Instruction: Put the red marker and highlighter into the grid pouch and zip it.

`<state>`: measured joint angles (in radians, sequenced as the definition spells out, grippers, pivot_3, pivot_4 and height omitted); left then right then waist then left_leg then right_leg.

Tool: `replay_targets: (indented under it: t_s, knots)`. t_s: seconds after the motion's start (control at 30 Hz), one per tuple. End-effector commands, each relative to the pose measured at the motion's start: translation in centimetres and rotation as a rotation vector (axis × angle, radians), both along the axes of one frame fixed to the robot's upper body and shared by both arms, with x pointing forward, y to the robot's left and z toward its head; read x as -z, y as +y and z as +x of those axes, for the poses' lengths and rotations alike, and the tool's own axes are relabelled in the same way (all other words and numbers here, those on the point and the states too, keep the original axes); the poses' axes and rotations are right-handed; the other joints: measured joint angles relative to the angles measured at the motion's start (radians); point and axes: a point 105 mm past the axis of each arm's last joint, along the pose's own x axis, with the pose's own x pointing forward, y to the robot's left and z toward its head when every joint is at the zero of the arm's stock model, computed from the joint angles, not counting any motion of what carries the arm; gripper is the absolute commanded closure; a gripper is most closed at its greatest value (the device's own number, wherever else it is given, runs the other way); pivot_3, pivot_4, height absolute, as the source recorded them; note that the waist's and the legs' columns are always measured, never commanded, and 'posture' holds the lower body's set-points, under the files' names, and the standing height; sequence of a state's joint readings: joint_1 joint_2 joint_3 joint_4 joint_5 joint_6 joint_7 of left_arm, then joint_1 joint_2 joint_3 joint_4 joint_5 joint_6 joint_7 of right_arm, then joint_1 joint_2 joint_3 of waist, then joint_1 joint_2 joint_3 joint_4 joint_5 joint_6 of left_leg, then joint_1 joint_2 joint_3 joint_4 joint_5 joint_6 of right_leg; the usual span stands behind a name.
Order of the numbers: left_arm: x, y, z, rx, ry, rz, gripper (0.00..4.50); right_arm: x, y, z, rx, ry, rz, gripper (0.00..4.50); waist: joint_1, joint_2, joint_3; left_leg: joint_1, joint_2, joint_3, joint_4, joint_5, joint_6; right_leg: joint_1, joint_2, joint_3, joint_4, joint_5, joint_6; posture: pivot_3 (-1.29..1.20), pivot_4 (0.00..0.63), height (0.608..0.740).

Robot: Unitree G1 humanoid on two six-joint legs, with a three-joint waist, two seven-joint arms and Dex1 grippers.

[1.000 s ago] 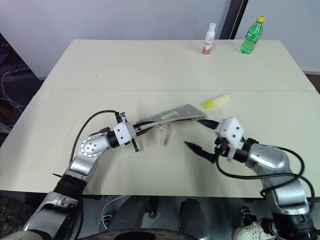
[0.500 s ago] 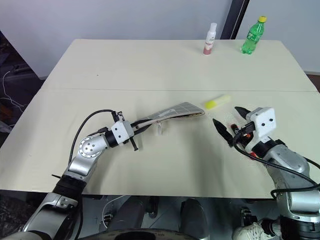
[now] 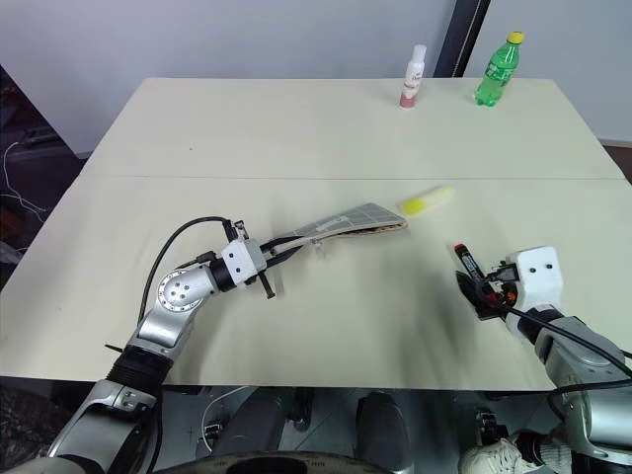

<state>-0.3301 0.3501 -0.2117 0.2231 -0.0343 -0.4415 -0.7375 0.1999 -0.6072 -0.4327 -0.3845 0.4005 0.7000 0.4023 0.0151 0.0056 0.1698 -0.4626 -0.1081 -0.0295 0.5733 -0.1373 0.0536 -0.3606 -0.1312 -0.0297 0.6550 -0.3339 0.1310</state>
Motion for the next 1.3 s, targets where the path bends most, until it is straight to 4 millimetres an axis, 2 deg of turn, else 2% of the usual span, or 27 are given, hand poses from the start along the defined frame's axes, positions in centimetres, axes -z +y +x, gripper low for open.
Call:
replay_targets:
  t_s: [0.03, 0.07, 0.13, 0.17, 0.2, 0.33, 0.37, 0.47, 0.53, 0.67, 0.83, 1.0, 1.3]
  knots:
    - [-1.3, 0.0, 0.0, 0.005, -0.044, -0.025, 4.5, 0.9, 0.3, -0.8, -0.016, 0.071, 0.021, 1.91, 0.001, 0.0, 0.0, 0.0, 0.0, 0.0, 0.0, 0.0, 0.0, 0.0, 0.0, 0.0, 0.0, 0.0, 0.0, 0.0, 0.15, 0.74]
    - [-1.3, 0.1, 0.1, 0.004, -0.046, -0.025, 4.5, 1.1, 0.2, -0.9, -0.014, 0.086, 0.013, 2.54, 0.0, 0.0, 0.0, 0.0, 0.0, 0.0, 0.0, 0.0, 0.0, 0.0, 0.0, 0.0, 0.0, 0.0, 0.0, 0.0, 0.15, 0.74]
    - [-1.4, 0.1, 0.1, 0.003, -0.051, -0.023, 4.5, 1.4, -0.2, -1.0, -0.011, 0.104, -0.013, 3.49, 0.0, 0.0, 0.0, 0.0, 0.0, 0.0, 0.0, 0.0, 0.0, 0.001, 0.0, 0.0, 0.0, 0.0, 0.0, 0.0, 0.15, 0.74]
    - [-1.5, 0.1, 0.1, 0.003, -0.051, -0.024, 4.5, 1.3, -0.3, -0.9, -0.017, 0.098, -0.012, 3.93, 0.0, 0.0, 0.0, 0.0, 0.0, 0.0, 0.0, 0.0, 0.0, 0.001, 0.0, 0.0, 0.0, 0.0, 0.0, 0.0, 0.15, 0.74]
    - [-1.5, 0.1, 0.1, 0.003, -0.052, -0.024, 4.5, 0.5, 0.0, -0.5, -0.049, 0.058, -0.018, 4.15, 0.001, 0.0, 0.0, 0.0, 0.0, 0.0, 0.0, 0.0, 0.0, 0.001, 0.0, 0.0, -0.001, 0.0, 0.0, 0.0, 0.15, 0.74]
    - [-1.4, 0.1, 0.1, 0.005, -0.05, -0.023, 4.5, -4.6, 3.7, 0.7, -0.262, -0.171, 0.064, 4.14, -0.004, 0.001, 0.0, 0.0, 0.0, 0.0, 0.0, 0.0, 0.0, 0.002, 0.0, 0.0, -0.002, 0.0, 0.0, 0.0, 0.15, 0.74]
    - [-1.4, 0.0, 0.1, 0.006, -0.049, -0.022, 4.5, -5.5, 4.9, 0.4, -0.378, -0.202, 0.002, 4.14, -0.005, 0.001, 0.0, 0.0, 0.0, 0.0, 0.0, 0.0, 0.0, 0.001, 0.0, 0.0, -0.003, 0.0, 0.0, 0.0, 0.15, 0.74]
    - [-1.4, -0.1, 0.2, 0.01, -0.048, -0.023, 4.5, -5.9, 7.4, -0.8, -0.651, -0.205, -0.207, 4.14, -0.001, 0.001, 0.0, 0.0, 0.0, 0.0, 0.0, 0.0, 0.0, 0.001, 0.0, -0.001, -0.003, 0.0, 0.0, 0.0, 0.15, 0.74]
    - [-1.5, -0.2, 0.2, 0.013, -0.049, -0.024, 4.5, -6.8, 8.4, -0.8, -0.712, -0.229, -0.221, 4.14, 0.0, 0.0, 0.001, 0.0, 0.0, 0.0, 0.0, 0.0, 0.0, 0.001, 0.0, -0.002, -0.004, 0.0, 0.001, 0.0, 0.15, 0.74]
    - [-1.5, -0.5, 0.3, 0.02, -0.051, -0.024, 4.5, -6.0, 8.3, -0.7, -0.786, -0.173, -0.37, 4.14, 0.001, 0.0, 0.001, -0.001, 0.0, -0.001, 0.002, 0.0, 0.0, 0.003, 0.0, -0.002, -0.005, 0.002, 0.003, 0.0, 0.15, 0.74]
    - [-1.4, -0.7, 0.1, 0.04, -0.057, -0.006, 4.5, -5.6, 8.0, 0.1, -0.772, -0.172, -0.41, 4.14, 0.0, -0.001, 0.001, 0.0, 0.0, 0.0, 0.002, 0.0, 0.0, 0.004, -0.001, -0.002, -0.006, 0.001, 0.002, 0.0, 0.15, 0.74]
    - [-1.1, -0.9, -0.1, 0.049, -0.054, 0.009, 4.5, -6.0, 8.4, 0.8, -0.753, -0.207, -0.372, 4.14, 0.0, -0.001, 0.001, 0.0, 0.0, -0.001, 0.002, 0.0, 0.0, 0.003, 0.0, -0.002, -0.005, 0.002, 0.003, 0.0, 0.15, 0.74]
    - [-0.6, -1.3, -0.3, 0.058, -0.041, 0.016, 4.5, -5.9, 8.6, 0.7, -0.772, -0.206, -0.366, 4.14, 0.0, -0.001, 0.001, 0.0, 0.0, -0.001, 0.002, 0.0, 0.0, 0.004, 0.0, -0.002, -0.005, 0.002, 0.004, 0.0, 0.15, 0.74]
